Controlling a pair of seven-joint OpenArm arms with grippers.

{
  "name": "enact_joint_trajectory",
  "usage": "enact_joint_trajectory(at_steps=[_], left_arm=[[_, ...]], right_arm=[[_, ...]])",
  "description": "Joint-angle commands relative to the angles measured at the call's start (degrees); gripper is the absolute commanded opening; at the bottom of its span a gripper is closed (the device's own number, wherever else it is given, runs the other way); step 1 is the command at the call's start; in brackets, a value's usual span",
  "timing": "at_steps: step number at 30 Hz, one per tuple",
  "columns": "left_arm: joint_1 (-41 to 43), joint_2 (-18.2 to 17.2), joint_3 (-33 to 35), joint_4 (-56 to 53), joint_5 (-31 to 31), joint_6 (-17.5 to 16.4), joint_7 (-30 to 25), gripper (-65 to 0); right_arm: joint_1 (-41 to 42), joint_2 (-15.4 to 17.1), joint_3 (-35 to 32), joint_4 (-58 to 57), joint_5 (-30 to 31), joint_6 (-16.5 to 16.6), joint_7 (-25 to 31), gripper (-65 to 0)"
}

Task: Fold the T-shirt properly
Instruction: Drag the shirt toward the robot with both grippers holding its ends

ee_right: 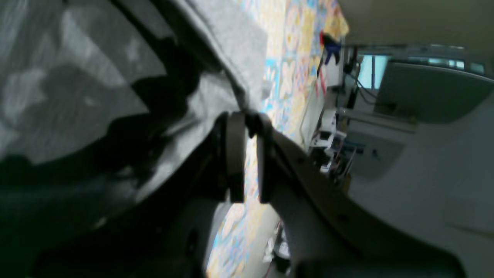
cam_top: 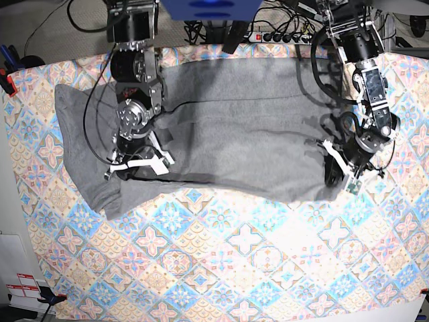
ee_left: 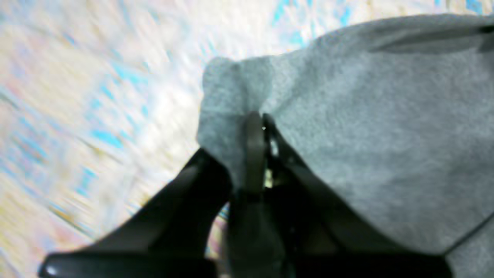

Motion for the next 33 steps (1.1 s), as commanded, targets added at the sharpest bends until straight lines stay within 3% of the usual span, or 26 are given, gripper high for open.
enact_joint_trajectory(at_steps=[1, 8, 21, 27, 33], left_arm=[[0.5, -0.5, 0.5, 2.1, 0.2, -0.1, -1.3, -65.0], [7.7, -0.3, 2.0, 6.8, 1.8, -0.1, -1.7, -65.0], [16.9, -0.9, 1.3, 9.5, 1.8, -0.1, -1.8, -65.0], [21.0, -2.1, -1.4, 9.5, 1.7, -0.1, -1.9, -65.0], [24.0, -2.1, -1.7, 9.5, 1.7, -0.1, -1.9, -65.0]], right_arm=[[0.0, -0.3, 0.0, 2.5, 0.9, -1.0, -0.4, -60.4], [-4.9, -0.3, 0.0, 11.0, 6.8, -1.0, -5.5, -60.4], [-14.0, -1.0, 0.0, 20.5, 7.8, -1.1, -13.9, -60.4], [-17.3, -4.4, 3.1, 21.4, 7.7, -1.1, -14.9, -60.4], [-19.5, -4.4, 3.2, 21.3, 7.8, -1.1, -15.0, -60.4]])
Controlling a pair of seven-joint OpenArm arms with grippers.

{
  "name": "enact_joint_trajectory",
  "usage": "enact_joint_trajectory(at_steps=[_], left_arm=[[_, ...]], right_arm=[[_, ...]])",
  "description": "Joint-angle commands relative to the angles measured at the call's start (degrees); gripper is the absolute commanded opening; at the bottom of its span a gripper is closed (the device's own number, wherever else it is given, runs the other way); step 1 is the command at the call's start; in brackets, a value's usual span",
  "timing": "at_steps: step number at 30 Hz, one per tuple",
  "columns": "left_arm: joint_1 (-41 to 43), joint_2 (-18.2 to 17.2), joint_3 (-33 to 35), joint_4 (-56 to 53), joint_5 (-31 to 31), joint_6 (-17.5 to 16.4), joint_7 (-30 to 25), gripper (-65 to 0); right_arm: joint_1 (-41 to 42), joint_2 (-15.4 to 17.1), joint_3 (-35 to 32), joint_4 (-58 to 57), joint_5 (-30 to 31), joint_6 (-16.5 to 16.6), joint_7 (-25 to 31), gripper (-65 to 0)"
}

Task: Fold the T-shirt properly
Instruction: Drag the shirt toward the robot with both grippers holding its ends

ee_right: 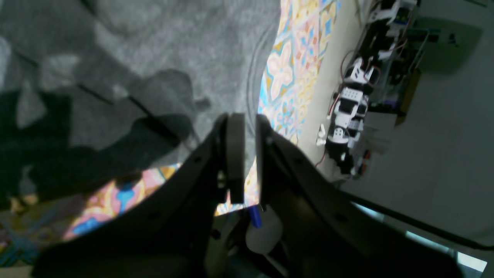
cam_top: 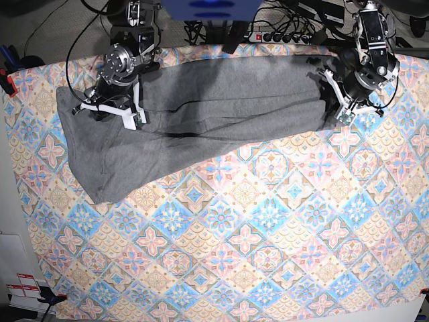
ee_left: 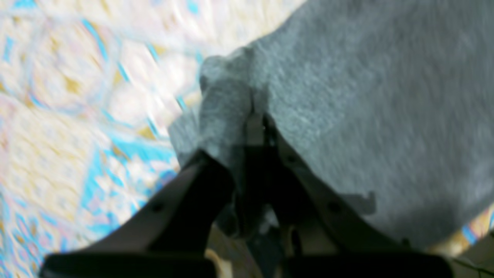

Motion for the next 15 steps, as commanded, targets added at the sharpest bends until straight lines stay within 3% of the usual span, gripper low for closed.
enact_joint_trajectory(at_steps=[1, 15], left_arm=[[0.0, -0.7, -0.4, 1.0, -0.7, 0.4, -0.9, -65.0], [1.8, -0.7, 1.1, 4.5, -0.5, 0.4, -0.9, -65.0]], right_arm=[[-0.2, -0.3, -0.2, 1.0, -0.9, -1.0, 0.5, -60.4], [0.0, -0.3, -5.1, 0.8, 4.9, -1.0, 0.4, -60.2]])
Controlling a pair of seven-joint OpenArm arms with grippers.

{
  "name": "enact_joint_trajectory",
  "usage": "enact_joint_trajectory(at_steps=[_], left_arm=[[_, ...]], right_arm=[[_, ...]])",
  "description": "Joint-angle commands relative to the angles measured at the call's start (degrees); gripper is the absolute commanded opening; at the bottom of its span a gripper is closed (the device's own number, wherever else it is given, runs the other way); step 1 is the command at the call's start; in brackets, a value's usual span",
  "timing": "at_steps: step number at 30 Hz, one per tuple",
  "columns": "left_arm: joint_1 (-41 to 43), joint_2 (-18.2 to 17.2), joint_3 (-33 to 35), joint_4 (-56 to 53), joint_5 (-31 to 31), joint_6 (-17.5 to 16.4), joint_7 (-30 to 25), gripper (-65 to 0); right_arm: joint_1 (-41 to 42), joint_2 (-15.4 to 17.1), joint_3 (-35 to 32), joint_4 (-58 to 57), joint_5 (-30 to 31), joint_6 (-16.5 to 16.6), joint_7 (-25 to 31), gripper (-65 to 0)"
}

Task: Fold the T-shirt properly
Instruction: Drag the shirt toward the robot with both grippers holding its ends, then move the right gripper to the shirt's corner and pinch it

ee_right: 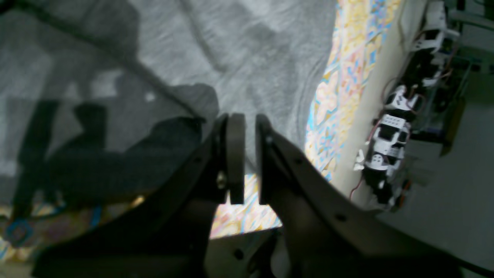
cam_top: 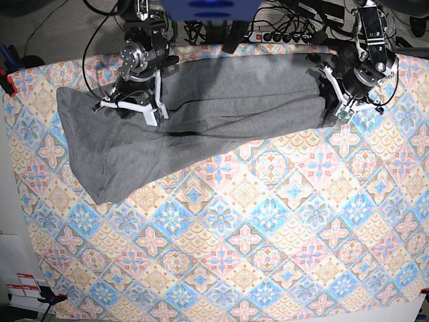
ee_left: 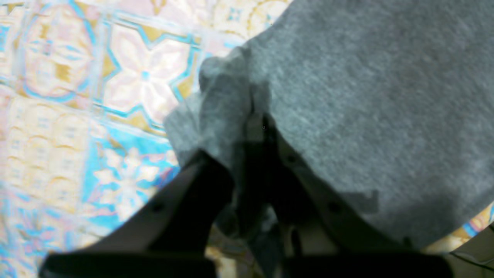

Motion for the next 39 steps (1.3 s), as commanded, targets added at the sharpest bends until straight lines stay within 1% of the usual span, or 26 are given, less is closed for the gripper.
enact_joint_trajectory(at_steps=[1, 4, 6, 9, 13, 16, 19, 21, 24, 25, 27, 30, 33, 35, 37, 39], left_arm=[[1.2, -0.9, 1.2, 2.8, -0.7, 0.1, -1.2, -65.0], [4.7, -3.9, 5.6, 7.7, -0.7, 0.1, -1.2, -65.0], [6.3, -4.5, 7.1, 9.0, -0.7, 0.1, -1.2, -65.0], [7.1, -4.7, 6.9, 8.5, -0.6, 0.1, -0.9, -65.0], [7.3, -4.6, 3.6, 3.4, -0.6, 0.1, -1.0, -65.0], [5.5, -4.4, 0.5, -1.3, -0.6, 0.1, -0.7, -65.0], [3.4, -4.4, -0.7, -5.4, -0.6, 0.1, -0.6, -64.5], [2.9, -4.4, -1.4, -7.0, -0.4, 0.1, -0.6, -59.1], [2.8, -4.2, -1.7, -8.3, 2.1, 0.1, -0.6, -47.0], [2.7, -3.9, -1.5, -9.0, 3.2, 0.1, -0.6, -43.5], [2.6, -2.6, -1.6, -9.7, 5.7, 0.1, -0.6, -38.7], [2.3, -0.7, -1.7, -9.7, 9.7, 0.1, -0.6, -35.9], [1.9, -0.3, -1.4, -10.0, 13.1, 0.1, -0.6, -35.7], [1.9, -0.2, -1.4, -10.0, 13.4, 0.1, -0.6, -35.7], [1.9, -0.2, -1.4, -10.0, 13.4, 0.1, -0.6, -35.7], [1.8, -0.2, -1.5, -9.9, 13.4, 0.1, -0.6, -35.5]], right_arm=[[0.5, 0.0, 0.1, 0.9, -0.4, -1.0, 0.2, -60.2], [1.3, 0.0, 0.1, 0.9, -0.4, -1.0, 0.2, -60.2], [1.6, 0.0, 0.1, 0.9, -0.5, -1.0, 0.2, -60.2], [1.6, 0.0, 0.1, 0.9, -0.5, -1.0, 0.2, -60.2], [1.6, 0.0, 0.1, 0.9, -0.5, -1.0, 0.2, -60.2], [1.6, 0.0, 0.1, 0.9, -0.5, -1.0, 0.2, -60.2], [1.6, 0.0, 0.1, 0.9, -0.5, -1.0, 0.2, -60.1], [1.6, 0.0, 0.1, 0.9, -0.5, -1.0, 0.2, -60.1], [1.6, 0.0, 0.1, 0.9, -0.5, -1.0, 0.2, -60.1], [1.6, 0.0, 0.1, 0.9, -0.5, -1.0, 0.2, -60.1], [1.6, 0.0, 0.1, 0.9, -0.5, -1.0, 0.2, -60.0], [2.0, 0.0, 0.1, 0.9, -0.5, -1.0, 0.1, -60.0], [2.0, 0.0, 0.1, 0.9, -0.5, -1.0, 0.1, -60.0], [2.3, 0.0, 0.1, 0.9, -0.5, -1.0, 0.1, -59.9], [2.5, 0.0, 0.1, 0.9, -0.6, -1.0, 0.1, -57.6], [2.5, 0.0, 0.1, 0.9, -0.6, -1.0, 0.1, -52.6]])
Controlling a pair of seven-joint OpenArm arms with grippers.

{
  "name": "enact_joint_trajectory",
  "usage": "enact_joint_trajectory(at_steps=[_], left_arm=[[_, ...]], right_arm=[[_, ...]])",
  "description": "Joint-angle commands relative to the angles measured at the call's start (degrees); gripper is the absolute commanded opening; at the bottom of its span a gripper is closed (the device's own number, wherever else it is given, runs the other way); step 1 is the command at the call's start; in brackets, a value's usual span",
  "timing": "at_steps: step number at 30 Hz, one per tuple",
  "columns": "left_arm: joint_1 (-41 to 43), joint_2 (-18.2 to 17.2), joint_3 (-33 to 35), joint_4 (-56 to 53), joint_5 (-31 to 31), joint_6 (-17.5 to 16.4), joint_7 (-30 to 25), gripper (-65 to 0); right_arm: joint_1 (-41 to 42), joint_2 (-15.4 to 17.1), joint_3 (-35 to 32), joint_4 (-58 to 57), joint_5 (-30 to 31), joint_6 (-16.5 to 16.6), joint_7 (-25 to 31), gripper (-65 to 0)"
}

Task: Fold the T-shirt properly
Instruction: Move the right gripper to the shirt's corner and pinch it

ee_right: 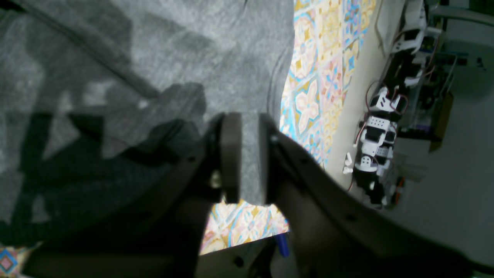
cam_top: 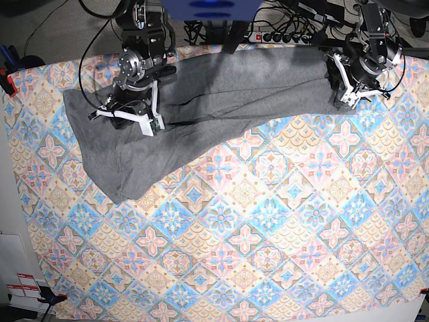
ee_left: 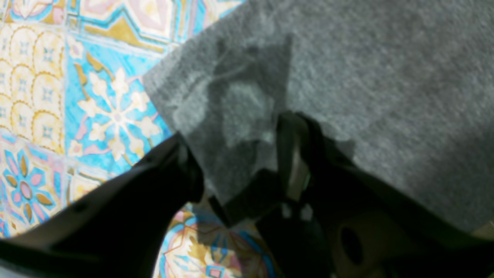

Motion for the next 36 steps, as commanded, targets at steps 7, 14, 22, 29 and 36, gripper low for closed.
enact_joint_trajectory(at_steps=[7, 14, 22, 29, 36], left_arm=[[0.5, 0.4, 0.3, -0.6, 3.0, -0.6, 3.5, -21.7], [0.4, 1.8, 0.2, -0.5, 3.0, -0.6, 3.5, -19.9], [0.4, 5.3, 0.4, 1.7, 3.0, -0.6, 3.0, -19.9], [0.4, 6.2, 0.3, 1.7, 3.1, -0.6, 3.0, -19.9], [0.3, 6.2, 0.4, 1.7, 3.1, -0.6, 3.0, -19.9]], right_arm=[[0.5, -0.1, -0.2, 1.0, -0.6, -0.6, 1.1, -34.3], [7.0, -0.1, -0.6, 0.8, -0.6, -0.4, 0.9, -31.6], [16.5, 0.0, 0.0, -7.4, 1.6, 6.6, 1.1, -31.5], [24.4, 0.8, 10.7, -10.2, 14.6, 8.0, 1.0, -31.6], [24.6, 2.0, 11.2, -13.7, 18.3, 8.1, 1.5, -31.6]])
